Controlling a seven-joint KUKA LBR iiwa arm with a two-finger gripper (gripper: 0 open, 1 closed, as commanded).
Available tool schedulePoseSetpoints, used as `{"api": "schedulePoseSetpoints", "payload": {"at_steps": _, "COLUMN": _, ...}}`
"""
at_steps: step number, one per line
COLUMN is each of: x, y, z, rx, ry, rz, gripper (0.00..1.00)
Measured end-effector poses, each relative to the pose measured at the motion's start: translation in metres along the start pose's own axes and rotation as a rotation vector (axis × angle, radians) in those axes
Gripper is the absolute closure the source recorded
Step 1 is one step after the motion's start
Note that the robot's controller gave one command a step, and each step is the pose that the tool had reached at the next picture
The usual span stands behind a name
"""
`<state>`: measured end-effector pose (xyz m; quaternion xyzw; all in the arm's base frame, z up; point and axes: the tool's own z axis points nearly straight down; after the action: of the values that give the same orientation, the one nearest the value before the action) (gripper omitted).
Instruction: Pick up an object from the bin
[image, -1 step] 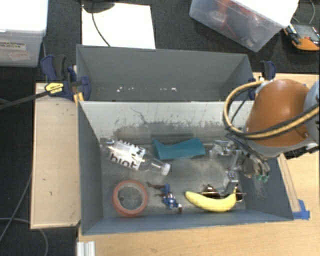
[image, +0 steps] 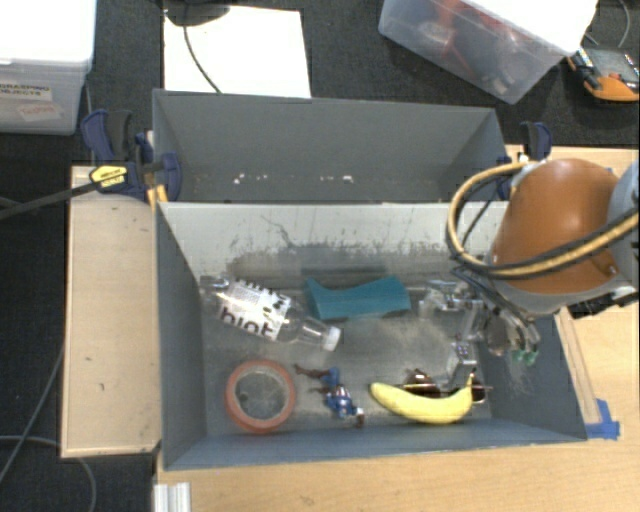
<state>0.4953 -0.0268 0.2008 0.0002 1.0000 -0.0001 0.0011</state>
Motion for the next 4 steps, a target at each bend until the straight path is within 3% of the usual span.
{"api": "schedulePoseSetpoints", "payload": {"at_steps": 1, "x": 0.012, "y": -0.057, "z": 0.064, "rx": 0.002, "ry": 0.004, "rz": -0.033, "gripper": 0.0}}
{"api": "schedulePoseSetpoints", "payload": {"at_steps": 2, "x": 0.011, "y": -0.054, "z": 0.064, "rx": -0.001, "ry": -0.009, "rz": -0.052, "gripper": 0.0}}
{"api": "schedulePoseSetpoints", "payload": {"at_steps": 3, "x": 0.02, "y": -0.08, "z": 0.087, "rx": 0.0, "ry": 0.002, "rz": 0.008, "gripper": 0.0}}
{"api": "schedulePoseSetpoints", "payload": {"at_steps": 4, "x": 0.02, "y": -0.095, "z": 0.104, "rx": -0.001, "ry": -0.006, "rz": -0.45, "gripper": 0.0}}
